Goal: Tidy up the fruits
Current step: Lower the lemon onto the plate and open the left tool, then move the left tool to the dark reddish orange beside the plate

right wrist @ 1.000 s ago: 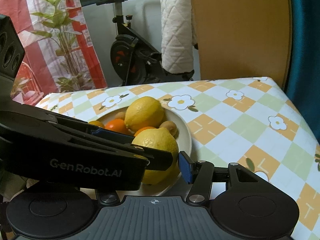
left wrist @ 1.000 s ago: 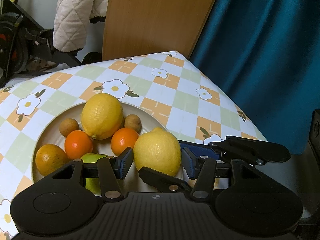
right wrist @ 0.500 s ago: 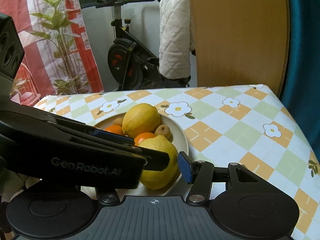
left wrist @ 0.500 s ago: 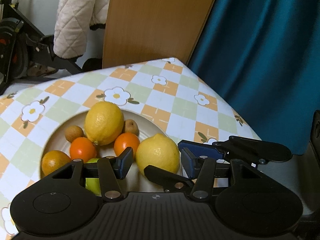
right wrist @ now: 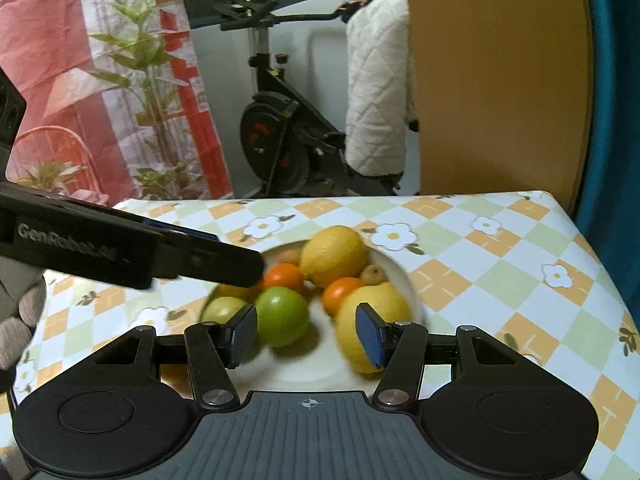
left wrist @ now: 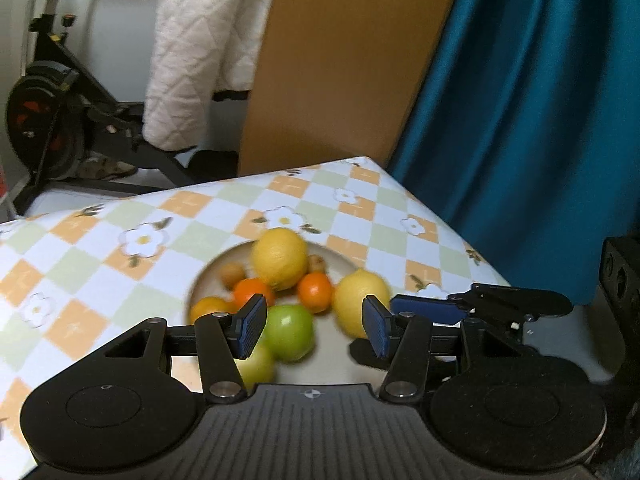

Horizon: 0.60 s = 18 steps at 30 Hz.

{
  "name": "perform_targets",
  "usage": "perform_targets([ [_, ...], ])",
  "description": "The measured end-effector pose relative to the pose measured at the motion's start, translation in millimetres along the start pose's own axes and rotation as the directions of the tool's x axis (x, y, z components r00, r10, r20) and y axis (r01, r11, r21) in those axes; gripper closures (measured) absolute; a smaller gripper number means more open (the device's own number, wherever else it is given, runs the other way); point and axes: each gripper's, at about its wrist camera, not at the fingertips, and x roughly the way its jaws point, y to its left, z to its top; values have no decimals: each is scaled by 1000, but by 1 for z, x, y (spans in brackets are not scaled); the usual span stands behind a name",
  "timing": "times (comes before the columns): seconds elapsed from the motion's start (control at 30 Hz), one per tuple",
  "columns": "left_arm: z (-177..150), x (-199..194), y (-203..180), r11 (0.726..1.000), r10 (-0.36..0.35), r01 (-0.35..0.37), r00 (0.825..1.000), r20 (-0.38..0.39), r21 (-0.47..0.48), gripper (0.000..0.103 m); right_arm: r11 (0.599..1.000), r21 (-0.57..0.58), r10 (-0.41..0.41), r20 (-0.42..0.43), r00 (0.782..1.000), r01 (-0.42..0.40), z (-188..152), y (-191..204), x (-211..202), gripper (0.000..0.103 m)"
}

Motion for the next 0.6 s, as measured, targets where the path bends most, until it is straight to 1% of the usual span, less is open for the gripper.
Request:
perform_targets([
  [0.17,-13,-22,27,998,38,-38,999,-5,-41,48,999,-21,43,-16,999,-43,-3,22,2,52],
  [0.33,-25,-30,45,996,53,-54,998,-20,-76,48,995,-48,86,-42,995,-88,-7,44,8,52],
  [0.5,-38,-27,55,994,37,-41,998,-41,-104,48,988,-83,122,-85,989,-129,-14,64,16,52],
  [0.6,-45,-20,58,995,23,-29,998,-62,-99,48,982,-99,147,-117,982,-159,-19,75,21,54],
])
